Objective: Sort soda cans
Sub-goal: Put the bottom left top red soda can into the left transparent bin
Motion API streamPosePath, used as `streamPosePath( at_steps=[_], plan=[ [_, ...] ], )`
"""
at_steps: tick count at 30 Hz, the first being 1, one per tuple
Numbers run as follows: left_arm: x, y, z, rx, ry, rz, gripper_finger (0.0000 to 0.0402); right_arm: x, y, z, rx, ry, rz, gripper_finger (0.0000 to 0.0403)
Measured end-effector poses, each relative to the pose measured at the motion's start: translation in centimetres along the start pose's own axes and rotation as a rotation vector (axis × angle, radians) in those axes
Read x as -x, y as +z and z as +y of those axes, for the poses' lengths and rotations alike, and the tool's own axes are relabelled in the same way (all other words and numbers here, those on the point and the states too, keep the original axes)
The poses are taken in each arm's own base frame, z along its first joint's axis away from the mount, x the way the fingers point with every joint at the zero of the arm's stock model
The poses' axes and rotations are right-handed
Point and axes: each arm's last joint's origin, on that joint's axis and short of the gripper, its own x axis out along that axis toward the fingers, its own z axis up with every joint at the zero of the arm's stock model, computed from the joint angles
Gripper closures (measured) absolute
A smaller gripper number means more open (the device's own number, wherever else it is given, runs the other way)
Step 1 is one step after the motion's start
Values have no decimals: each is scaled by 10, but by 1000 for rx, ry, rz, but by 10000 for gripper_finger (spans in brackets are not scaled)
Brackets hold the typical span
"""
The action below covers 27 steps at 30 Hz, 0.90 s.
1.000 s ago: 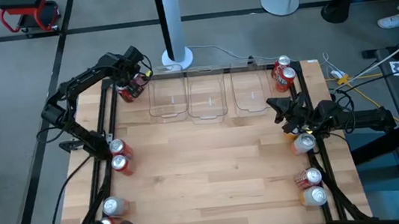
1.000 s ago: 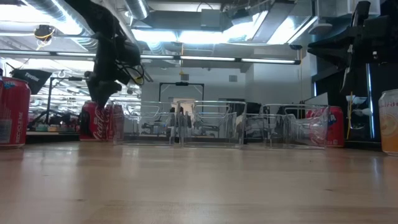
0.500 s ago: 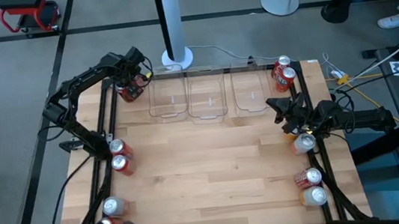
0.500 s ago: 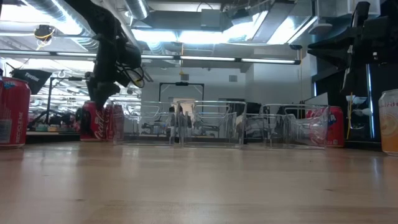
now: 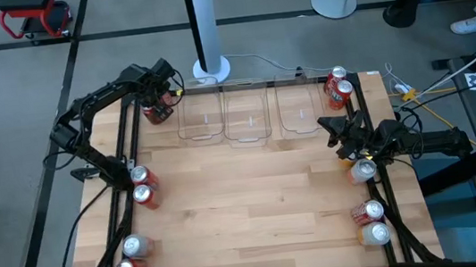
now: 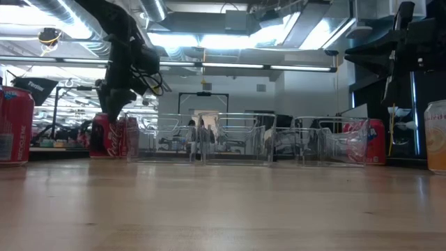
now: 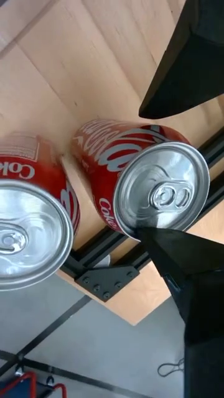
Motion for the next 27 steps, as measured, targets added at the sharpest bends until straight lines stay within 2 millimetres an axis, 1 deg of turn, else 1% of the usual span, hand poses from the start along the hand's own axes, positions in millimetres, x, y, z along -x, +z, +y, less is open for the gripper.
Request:
streamPosePath(
  at_steps=[4, 7, 9, 15, 22, 27],
  plan=[
    [8, -3, 2, 37, -20, -2, 114, 0, 0, 0, -1, -2, 0, 356],
    [21, -1, 7, 87, -5, -66, 114, 0, 0, 0, -1, -3, 0, 356],
    [23, -2, 12, 116, 9, -71, 114, 0, 0, 0, -1, -3, 0, 356],
    [19, -6, 22, 165, 4, -34, 115, 0, 0, 0, -1, -2, 0, 356],
    [18, -6, 21, 146, -7, -25, 129, 0, 0, 0, 0, -1, -10, 356],
    [15, -9, 19, 131, -48, 5, 136, 0, 1, 0, 0, -1, -18, 356]
  ],
)
